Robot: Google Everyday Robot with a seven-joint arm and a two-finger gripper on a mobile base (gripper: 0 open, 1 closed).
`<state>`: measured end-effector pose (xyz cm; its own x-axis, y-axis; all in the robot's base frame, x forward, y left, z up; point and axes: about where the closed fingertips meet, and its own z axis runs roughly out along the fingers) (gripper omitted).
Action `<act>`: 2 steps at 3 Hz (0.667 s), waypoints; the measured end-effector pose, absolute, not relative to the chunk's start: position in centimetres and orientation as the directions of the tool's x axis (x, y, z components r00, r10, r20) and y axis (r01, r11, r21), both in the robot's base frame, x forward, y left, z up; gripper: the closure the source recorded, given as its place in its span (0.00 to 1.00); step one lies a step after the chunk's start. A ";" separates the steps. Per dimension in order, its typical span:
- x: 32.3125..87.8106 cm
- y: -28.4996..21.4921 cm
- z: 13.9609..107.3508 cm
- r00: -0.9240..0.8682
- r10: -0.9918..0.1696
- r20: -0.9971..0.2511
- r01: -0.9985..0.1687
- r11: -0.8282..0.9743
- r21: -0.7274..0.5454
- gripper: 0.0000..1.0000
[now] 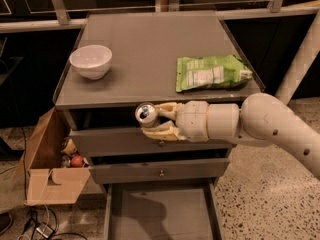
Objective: Pick redbull can from bottom drawer and place on counter
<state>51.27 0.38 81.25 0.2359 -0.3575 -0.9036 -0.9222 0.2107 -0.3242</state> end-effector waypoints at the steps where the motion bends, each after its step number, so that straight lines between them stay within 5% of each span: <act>1: 51.2 -0.2 83.2 0.255 -0.370 -0.894 -0.913 0.213 -0.348 1.00; 2: 50.7 -1.2 86.3 0.285 -0.376 -0.882 -0.896 0.223 -0.385 1.00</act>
Offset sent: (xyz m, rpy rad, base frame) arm -0.0101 -0.0356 0.0908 -0.0176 -0.1140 -0.0464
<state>50.72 -1.24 86.31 0.2855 -0.3755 -0.8817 -0.8957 0.2227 -0.3848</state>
